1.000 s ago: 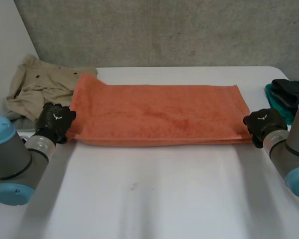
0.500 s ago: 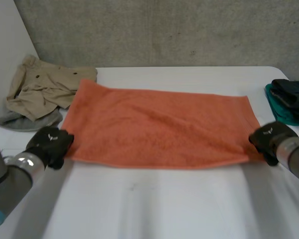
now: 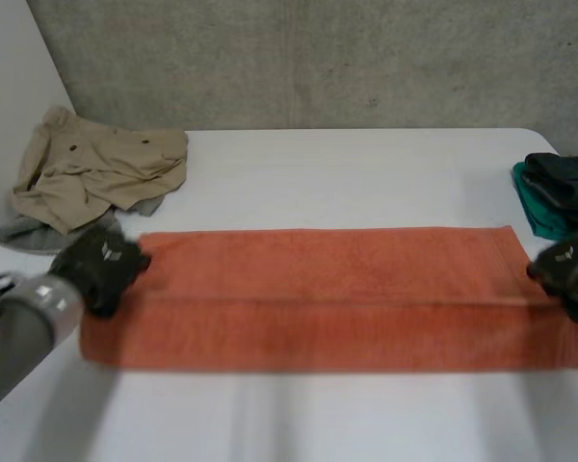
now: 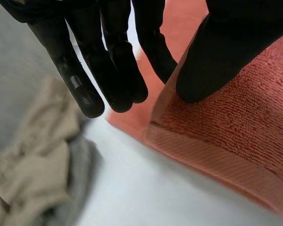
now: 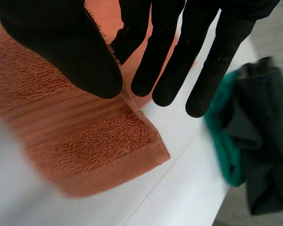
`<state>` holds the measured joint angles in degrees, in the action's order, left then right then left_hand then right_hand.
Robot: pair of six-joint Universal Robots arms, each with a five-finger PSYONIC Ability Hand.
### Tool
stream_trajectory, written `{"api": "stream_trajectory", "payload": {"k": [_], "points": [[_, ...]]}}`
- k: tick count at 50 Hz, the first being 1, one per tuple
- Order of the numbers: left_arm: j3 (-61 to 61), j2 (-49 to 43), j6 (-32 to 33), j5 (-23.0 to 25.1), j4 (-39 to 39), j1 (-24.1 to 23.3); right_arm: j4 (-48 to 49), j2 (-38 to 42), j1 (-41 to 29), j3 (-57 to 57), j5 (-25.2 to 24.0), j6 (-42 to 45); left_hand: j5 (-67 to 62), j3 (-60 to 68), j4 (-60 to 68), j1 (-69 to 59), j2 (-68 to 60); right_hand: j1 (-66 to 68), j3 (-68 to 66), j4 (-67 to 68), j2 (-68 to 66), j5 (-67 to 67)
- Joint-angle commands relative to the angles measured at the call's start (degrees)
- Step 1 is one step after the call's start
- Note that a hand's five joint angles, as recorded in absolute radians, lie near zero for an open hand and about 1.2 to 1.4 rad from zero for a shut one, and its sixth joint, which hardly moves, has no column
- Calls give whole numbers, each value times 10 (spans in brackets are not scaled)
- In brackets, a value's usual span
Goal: Fold the laundry.
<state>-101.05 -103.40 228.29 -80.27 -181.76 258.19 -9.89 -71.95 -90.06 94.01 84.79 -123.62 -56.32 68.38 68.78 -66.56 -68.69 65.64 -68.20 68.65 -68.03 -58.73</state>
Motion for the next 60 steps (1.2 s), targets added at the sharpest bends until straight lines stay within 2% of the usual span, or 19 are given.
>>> {"api": "stream_trajectory", "payload": {"k": [1, 9, 15, 16, 17, 18, 19, 21, 26, 31, 36, 43, 46, 49, 54, 55, 56, 59, 60], "points": [[135, -131, -29, -66, -83, -30, 116, 105, -49, -94, 46, -29, -137, 116, 112, -134, -113, 144, -118, 113, -120, -113], [303, -271, -29, -131, -97, -67, 181, 202, -71, -204, 56, -29, -137, 116, 112, -134, -113, 144, -118, 113, -120, -113], [378, -329, -27, -146, -98, -74, 213, 282, -91, -299, 62, -28, -137, 116, 112, -134, -113, 144, -118, 113, -120, -113], [387, -335, -27, -146, -100, -77, 218, 294, -92, -314, 64, -27, -137, 116, 112, -134, -113, 38, -12, 7, -14, -7], [405, -345, -28, -146, -101, -84, 227, 317, -96, -341, 73, -26, -55, 35, 31, -53, -32, -295, 320, -325, 319, 326], [413, -349, -28, -147, -101, -88, 232, 325, -98, -351, 79, -25, 155, -176, -180, 158, 179, -533, 559, -563, 557, 564], [418, -352, -25, -149, -101, -94, 235, 332, -100, -360, 86, -23, 369, -389, -393, 371, 393, -556, 582, -587, 580, 587], [428, -356, -28, -154, -102, -106, 241, 335, -108, -378, 101, -25, 563, -584, -588, 566, 587, -556, 582, -587, 580, 587], [417, -349, -32, -162, -101, -127, 242, 300, -111, -373, 106, -51, 563, -584, -588, 566, 587, -556, 582, -587, 580, 587], [382, -303, -51, -162, -98, -136, 228, 215, -106, -310, 101, -104, 563, -584, -588, 566, 587, -556, 582, -587, 580, 587], [331, -241, -116, -154, -101, -133, 136, 128, -93, -220, 60, -119, 563, -584, -588, 566, 587, -556, 582, -587, 580, 587], [287, -192, -173, -150, -98, -132, 20, 96, -18, -124, 5, -139, 563, -584, -588, 566, 587, -556, 582, -587, 580, 587], [265, -178, -183, -147, -98, -132, 15, 96, 6, -84, -31, -145, 563, -584, -588, 566, 587, -500, 526, -530, 524, 531], [249, -175, -184, -139, -100, -132, 60, 100, 43, -53, -73, -146, 563, -584, -588, 566, 587, -420, 445, -450, 444, 451], [238, -179, -186, -124, -103, -136, 138, 131, 58, -40, -80, -146, 563, -584, -588, 566, 587, -327, 353, -357, 351, 358], [238, -180, -187, -124, -103, -136, 146, 137, 59, -40, -80, -146, 563, -584, -588, 566, 587, -270, 296, -300, 294, 301], [237, -181, -187, -124, -103, -136, 164, 148, 60, -42, -76, -145, 563, -584, -588, 566, 587, 95, -69, 65, -71, -64], [234, -182, -187, -124, -103, -136, 171, 152, 62, -49, -55, -149, 563, -584, -588, 566, 587, 144, -118, 113, -120, -113], [234, -182, -187, -124, -103, -137, 177, 149, 67, -45, -19, -151, 563, -584, -588, 566, 587, 144, -118, 113, -120, -113]]}}
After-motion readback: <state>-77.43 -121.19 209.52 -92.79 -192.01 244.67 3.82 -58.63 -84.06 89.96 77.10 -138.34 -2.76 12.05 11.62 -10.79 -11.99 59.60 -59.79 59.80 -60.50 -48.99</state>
